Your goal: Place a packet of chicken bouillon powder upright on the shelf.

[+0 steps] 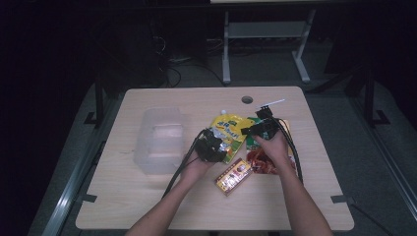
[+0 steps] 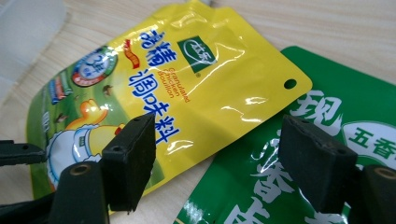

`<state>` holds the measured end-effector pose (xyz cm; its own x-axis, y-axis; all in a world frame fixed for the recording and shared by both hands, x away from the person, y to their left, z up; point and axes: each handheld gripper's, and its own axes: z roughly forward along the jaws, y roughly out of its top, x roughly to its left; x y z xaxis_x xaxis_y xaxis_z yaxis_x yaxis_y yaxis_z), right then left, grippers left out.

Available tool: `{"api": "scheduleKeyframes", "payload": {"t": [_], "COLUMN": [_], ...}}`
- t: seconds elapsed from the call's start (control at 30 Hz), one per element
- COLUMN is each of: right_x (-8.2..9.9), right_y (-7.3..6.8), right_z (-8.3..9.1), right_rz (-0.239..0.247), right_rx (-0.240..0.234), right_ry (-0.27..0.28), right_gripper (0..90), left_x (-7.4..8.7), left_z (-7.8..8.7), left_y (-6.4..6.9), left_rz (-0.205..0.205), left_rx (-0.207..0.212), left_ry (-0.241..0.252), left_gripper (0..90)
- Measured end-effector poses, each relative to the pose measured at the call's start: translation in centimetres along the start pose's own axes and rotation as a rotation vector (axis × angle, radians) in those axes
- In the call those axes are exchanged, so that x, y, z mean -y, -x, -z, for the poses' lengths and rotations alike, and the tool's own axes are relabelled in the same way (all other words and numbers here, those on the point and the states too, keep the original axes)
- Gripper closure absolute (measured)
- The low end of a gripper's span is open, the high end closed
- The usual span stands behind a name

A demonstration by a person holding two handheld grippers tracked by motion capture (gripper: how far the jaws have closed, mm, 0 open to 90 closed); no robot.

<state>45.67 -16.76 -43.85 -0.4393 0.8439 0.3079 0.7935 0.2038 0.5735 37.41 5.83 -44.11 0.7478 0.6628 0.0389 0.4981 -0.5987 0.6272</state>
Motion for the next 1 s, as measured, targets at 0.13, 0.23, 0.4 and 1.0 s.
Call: {"api": "scheduleKeyframes", "payload": {"t": [0.13,0.23,0.4,1.0], "right_x": [0.1,0.1,0.0,0.0], "right_y": [0.0,0.1,0.0,0.8], "right_z": [-0.4,-0.8,-1.2,-1.7], "right_rz": [-0.008,-0.018,-0.032,-0.091], "right_rx": [-0.002,-0.003,-0.009,-0.024], "right_ry": [-0.011,-0.014,-0.013,-0.001], "right_gripper": [27.7,28.6,31.6,38.4], "left_x": [0.0,0.0,0.0,-0.1], "left_z": [-0.1,-0.2,-0.3,-0.5], "left_y": [0.1,0.2,0.1,0.4], "left_rz": [0.003,-0.006,-0.006,-0.040], "left_rx": [-0.006,-0.009,-0.006,-0.020], "left_ry": [-0.001,-0.015,-0.014,-0.044], "left_gripper": [61.5,61.5,61.6,60.7]}}
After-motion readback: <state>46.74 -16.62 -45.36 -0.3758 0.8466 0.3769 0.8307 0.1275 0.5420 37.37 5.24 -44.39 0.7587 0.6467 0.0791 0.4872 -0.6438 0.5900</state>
